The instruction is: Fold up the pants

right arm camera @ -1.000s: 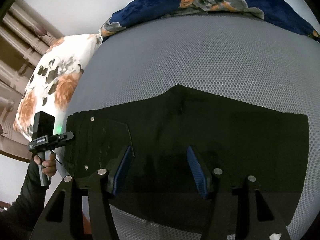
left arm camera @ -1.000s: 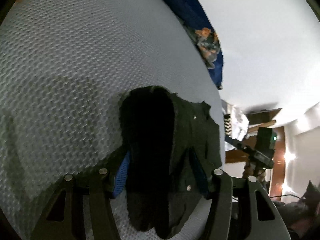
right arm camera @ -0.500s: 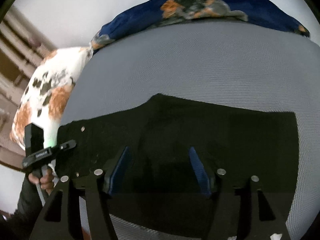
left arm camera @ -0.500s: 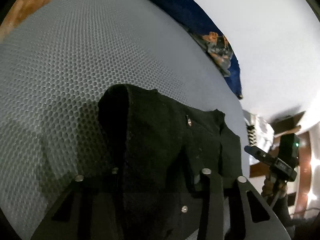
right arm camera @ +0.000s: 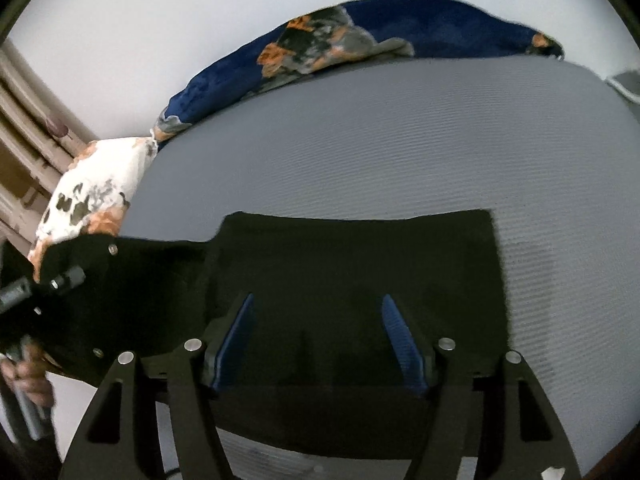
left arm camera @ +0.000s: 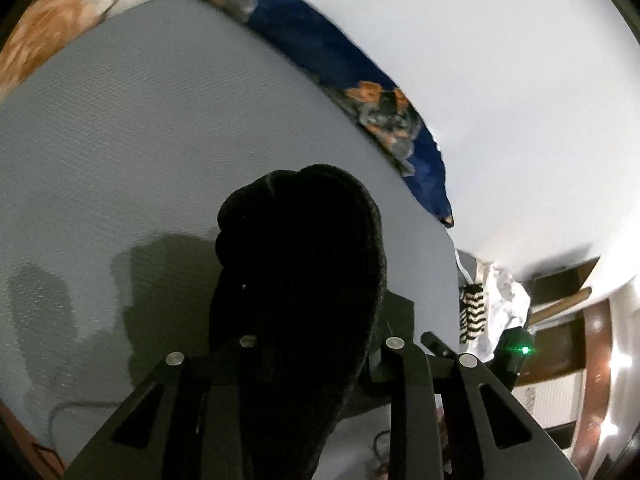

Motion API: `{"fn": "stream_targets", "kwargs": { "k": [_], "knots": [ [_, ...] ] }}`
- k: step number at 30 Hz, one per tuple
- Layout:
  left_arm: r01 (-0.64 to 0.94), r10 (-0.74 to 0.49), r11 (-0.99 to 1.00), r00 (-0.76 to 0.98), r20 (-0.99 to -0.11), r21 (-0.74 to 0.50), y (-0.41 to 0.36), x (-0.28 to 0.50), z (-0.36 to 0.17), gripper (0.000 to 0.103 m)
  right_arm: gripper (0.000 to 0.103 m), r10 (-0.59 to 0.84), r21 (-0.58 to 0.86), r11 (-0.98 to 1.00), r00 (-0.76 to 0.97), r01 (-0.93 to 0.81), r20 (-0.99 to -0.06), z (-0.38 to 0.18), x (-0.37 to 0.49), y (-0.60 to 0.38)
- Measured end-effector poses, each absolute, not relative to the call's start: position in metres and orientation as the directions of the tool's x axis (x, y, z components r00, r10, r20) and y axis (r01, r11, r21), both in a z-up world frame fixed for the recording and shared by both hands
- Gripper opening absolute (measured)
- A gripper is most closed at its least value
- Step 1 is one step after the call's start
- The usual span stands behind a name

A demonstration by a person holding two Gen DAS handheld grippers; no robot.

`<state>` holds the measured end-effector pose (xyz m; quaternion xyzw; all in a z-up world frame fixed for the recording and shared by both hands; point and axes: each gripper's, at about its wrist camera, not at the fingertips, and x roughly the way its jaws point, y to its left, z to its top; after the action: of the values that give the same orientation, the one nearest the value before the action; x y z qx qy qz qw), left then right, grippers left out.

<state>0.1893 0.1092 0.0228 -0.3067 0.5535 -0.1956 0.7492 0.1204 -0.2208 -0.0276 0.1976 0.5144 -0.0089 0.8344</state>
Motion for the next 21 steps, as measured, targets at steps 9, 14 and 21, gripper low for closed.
{"fn": "stream_targets", "kwargs": {
  "k": [9,14,21],
  "knots": [
    [0.001,-0.627,0.761,0.262,-0.734,-0.649,0.006,0.194,0.028,0.027,0.066,0.157,0.317,0.916,0.507,0.247,-0.847,-0.027,0.085,-0.271],
    [0.025,-0.592,0.795,0.247,-0.767,-0.606,-0.033,0.194,0.018,0.027,0.066,0.162,0.354,0.886,0.516,0.299,-0.841,-0.033,0.073,-0.294],
    [0.044,-0.55,0.83,0.226,-0.804,-0.555,-0.074,0.192,0.0,0.027,0.066,0.143,0.363,0.868,0.531,0.337,-0.835,-0.037,0.064,-0.31]
  ]
}}
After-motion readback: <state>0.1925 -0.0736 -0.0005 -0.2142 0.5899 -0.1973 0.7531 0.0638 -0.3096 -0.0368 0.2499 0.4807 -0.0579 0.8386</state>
